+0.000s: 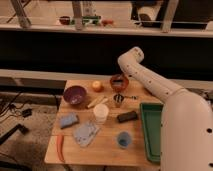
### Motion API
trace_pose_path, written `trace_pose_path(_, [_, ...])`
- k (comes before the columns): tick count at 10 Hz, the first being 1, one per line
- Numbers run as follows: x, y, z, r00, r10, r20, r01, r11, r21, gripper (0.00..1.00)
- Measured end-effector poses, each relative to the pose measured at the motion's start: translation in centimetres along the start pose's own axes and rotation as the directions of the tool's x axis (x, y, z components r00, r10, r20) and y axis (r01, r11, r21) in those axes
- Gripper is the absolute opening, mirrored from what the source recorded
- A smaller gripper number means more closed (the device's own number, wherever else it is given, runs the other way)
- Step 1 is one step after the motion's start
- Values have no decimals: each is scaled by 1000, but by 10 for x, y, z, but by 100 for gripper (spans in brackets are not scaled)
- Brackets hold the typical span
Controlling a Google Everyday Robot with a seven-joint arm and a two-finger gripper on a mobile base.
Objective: Wipe red bowl with brush
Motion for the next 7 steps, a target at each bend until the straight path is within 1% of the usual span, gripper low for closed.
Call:
trace_pose_path(2, [0,-6,2,1000,-11,-13,11,1000,15,3])
trace_pose_path(4, [3,-8,6,999,-15,-31,16,1000,21,3])
trace_pose_path(7, [12,-5,16,998,-13,-58,13,1000,4,3])
